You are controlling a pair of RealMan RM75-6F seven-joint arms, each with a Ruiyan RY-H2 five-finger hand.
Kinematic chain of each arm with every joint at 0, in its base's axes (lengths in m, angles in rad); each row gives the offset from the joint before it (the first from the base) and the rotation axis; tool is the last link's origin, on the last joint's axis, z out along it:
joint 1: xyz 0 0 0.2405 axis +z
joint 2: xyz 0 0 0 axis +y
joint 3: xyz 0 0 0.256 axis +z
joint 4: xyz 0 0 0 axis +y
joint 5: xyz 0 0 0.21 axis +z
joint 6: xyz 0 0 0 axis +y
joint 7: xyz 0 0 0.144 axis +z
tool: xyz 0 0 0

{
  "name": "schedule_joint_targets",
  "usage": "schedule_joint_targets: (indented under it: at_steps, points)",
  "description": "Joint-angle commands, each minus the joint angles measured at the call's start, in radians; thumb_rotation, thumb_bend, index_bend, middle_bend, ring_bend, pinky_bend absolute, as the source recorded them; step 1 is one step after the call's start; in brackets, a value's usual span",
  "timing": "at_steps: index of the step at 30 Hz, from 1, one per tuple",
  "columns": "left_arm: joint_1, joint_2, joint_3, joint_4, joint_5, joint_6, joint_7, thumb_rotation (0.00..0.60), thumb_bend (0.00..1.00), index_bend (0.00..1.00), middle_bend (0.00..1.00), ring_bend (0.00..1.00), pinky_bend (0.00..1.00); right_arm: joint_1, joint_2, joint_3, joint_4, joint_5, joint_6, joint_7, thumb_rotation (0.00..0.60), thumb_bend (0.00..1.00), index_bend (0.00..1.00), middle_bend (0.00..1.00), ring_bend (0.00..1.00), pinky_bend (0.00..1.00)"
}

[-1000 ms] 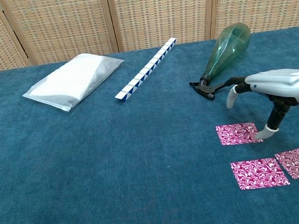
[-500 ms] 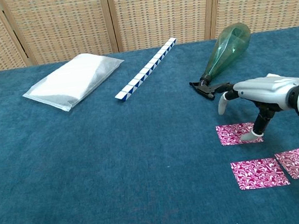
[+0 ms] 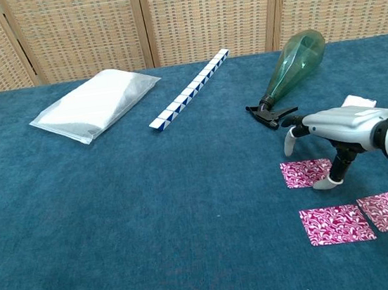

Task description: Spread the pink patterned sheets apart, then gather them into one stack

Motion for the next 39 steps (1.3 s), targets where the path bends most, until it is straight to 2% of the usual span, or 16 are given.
schedule_joint_targets:
  at_steps: [1, 12, 18, 21, 39]
  points:
    - [0.0, 0.0, 0.0, 0.0, 0.0, 0.0, 0.0, 0.6, 0.02, 0.0, 0.0, 0.0, 0.0, -0.001, -0.005, -0.004, 0.008, -0.008, 0.001, 0.005, 0.6, 0.26, 0.28, 0.0, 0.0, 0.12]
    - [0.0, 0.0, 0.0, -0.001, -0.001, 0.0, 0.002, 0.6, 0.02, 0.0, 0.0, 0.0, 0.0, -0.005, -0.024, -0.014, 0.048, -0.036, -0.003, 0.031, 0.6, 0.26, 0.3, 0.0, 0.0, 0.12]
    - [0.0, 0.0, 0.0, -0.001, -0.002, -0.001, 0.002, 0.6, 0.02, 0.0, 0.0, 0.0, 0.0, -0.009, -0.031, -0.019, 0.066, -0.056, -0.003, 0.047, 0.6, 0.26, 0.42, 0.0, 0.0, 0.12]
    - [0.0, 0.0, 0.0, -0.002, -0.003, -0.001, 0.003, 0.6, 0.02, 0.0, 0.0, 0.0, 0.0, -0.014, -0.032, -0.02, 0.07, -0.074, -0.001, 0.066, 0.6, 0.3, 0.45, 0.0, 0.0, 0.12]
    - [-0.001, 0.0, 0.0, -0.002, -0.003, -0.001, 0.004, 0.6, 0.02, 0.0, 0.0, 0.0, 0.0, -0.031, -0.025, -0.025, 0.082, -0.125, -0.003, 0.114, 0.6, 0.31, 0.46, 0.0, 0.0, 0.12]
